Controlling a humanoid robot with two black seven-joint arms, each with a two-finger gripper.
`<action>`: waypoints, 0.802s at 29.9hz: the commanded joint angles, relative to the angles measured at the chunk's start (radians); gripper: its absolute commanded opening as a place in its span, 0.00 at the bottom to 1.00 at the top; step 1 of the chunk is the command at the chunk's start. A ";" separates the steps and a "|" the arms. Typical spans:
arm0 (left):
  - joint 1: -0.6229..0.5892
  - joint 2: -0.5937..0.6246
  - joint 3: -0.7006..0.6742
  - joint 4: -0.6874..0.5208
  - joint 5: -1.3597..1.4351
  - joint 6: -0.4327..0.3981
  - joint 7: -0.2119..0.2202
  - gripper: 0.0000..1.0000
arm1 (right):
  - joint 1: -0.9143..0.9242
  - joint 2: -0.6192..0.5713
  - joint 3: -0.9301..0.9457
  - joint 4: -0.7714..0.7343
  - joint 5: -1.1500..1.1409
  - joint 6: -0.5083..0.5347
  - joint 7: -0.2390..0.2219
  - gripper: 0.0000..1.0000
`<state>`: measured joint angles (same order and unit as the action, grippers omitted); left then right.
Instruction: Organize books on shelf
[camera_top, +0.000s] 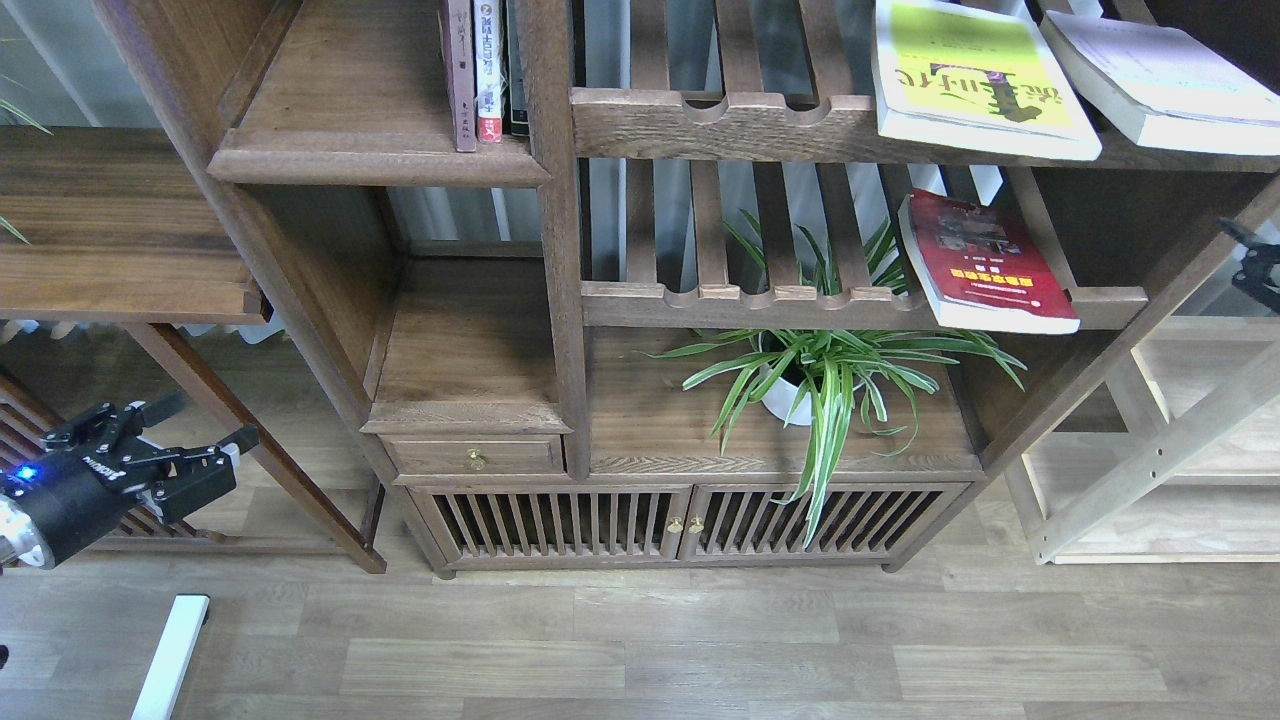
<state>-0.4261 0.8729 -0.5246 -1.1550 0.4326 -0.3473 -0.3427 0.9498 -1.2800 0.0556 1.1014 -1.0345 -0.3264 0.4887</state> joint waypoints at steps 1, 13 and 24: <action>0.000 -0.005 0.000 0.001 0.001 0.008 0.002 1.00 | 0.018 0.008 0.000 -0.002 -0.004 0.001 0.000 0.94; 0.001 -0.014 0.000 0.003 0.000 0.025 0.002 1.00 | 0.066 0.083 -0.020 -0.040 -0.022 0.004 0.000 0.93; 0.004 -0.015 0.000 0.009 0.001 0.040 0.001 1.00 | 0.187 0.131 -0.125 -0.110 -0.042 0.004 0.000 0.65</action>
<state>-0.4219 0.8575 -0.5246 -1.1461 0.4339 -0.3104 -0.3419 1.1130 -1.1504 -0.0483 0.9955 -1.0710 -0.3221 0.4887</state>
